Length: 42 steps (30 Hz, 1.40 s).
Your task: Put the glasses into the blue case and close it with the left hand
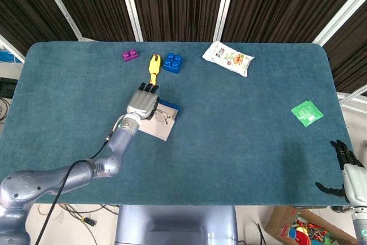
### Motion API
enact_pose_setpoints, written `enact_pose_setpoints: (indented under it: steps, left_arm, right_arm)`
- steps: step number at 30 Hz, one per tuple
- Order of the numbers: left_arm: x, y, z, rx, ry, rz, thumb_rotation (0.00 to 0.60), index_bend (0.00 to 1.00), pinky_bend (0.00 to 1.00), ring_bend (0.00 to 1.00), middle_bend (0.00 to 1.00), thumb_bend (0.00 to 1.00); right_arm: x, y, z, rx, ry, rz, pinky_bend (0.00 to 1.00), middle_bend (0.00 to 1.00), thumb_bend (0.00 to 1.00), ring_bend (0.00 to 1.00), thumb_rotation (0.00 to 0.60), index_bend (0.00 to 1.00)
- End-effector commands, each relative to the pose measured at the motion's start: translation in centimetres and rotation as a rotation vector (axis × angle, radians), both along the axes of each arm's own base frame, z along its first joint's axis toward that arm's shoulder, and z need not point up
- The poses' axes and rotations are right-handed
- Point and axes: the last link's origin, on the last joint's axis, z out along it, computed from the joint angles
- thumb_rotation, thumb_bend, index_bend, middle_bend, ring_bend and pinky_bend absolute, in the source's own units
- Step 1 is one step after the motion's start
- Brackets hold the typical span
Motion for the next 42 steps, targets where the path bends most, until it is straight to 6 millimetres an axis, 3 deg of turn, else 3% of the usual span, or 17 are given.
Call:
enact_pose_setpoints:
  steps: [1,35,42]
  left_arm:
    - [0.3,0.0,-0.4,-0.006,0.007,0.0,0.6,0.61,0.0,0.0,0.09,0.47]
    - [0.6,0.5,-2.9,0.051,0.078,0.051,0.6,0.58,0.0,0.0,0.09,0.46]
    - [0.5,0.1,-3.1,0.022,0.091,0.057,0.6,0.37,0.0,0.0,0.09,0.32]
  right_arm:
    - [0.0,0.0,0.0,-0.001,0.0,0.0,0.24,0.01,0.18,0.12,0.6,0.0]
    - [-0.2,0.0,0.2,-0.005,-0.013,-0.009,0.24,0.01,0.18,0.12,0.6,0.0]
    - [-0.2,0.0,0.2,-0.001,-0.013,-0.012,0.24,0.01,0.18,0.12,0.6,0.0]
